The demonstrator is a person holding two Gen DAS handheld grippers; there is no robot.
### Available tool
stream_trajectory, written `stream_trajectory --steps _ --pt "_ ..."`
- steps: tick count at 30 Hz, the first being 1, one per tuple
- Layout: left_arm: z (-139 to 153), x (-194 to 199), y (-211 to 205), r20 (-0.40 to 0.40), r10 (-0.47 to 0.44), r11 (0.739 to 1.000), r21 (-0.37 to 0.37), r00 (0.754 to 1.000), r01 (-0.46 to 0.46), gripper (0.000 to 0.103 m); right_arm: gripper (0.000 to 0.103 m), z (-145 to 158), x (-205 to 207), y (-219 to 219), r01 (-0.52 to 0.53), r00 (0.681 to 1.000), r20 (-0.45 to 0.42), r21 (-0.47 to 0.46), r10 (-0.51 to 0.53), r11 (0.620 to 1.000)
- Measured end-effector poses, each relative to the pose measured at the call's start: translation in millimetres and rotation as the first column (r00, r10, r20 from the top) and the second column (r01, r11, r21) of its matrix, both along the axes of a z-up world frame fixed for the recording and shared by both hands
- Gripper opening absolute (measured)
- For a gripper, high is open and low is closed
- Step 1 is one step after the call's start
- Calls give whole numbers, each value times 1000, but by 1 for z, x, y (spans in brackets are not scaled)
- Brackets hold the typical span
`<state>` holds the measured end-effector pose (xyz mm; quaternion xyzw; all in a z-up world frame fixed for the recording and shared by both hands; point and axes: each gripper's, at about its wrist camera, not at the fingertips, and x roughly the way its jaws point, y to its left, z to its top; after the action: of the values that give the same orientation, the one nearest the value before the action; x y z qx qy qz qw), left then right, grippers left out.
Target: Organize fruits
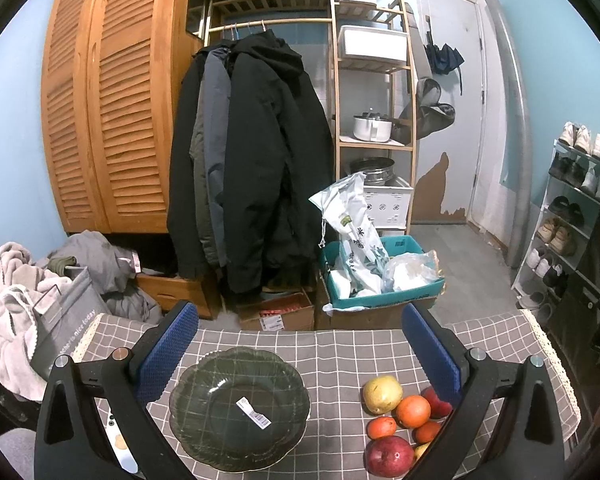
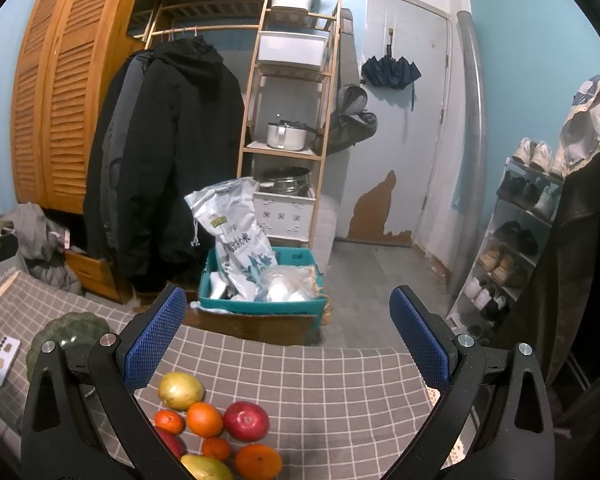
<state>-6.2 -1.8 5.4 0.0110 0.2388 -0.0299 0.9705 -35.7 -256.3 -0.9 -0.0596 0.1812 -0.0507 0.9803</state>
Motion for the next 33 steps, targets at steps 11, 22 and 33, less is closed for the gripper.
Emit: stream_trajectory --steps 11,22,33 --pt "0 -1 -1 0 0 1000 -2 1000 0 103 99 -1 0 -1 1 1000 1 3 -1 1000" --pt "0 -1 -1 2 1 1000 -4 1000 -1 103 99 0 0 -1 1 1000 0 4 -1 1000" --pt "0 -1 -1 3 1 1000 -5 1000 -1 103 99 0 0 -1 0 1000 0 6 0 1000"
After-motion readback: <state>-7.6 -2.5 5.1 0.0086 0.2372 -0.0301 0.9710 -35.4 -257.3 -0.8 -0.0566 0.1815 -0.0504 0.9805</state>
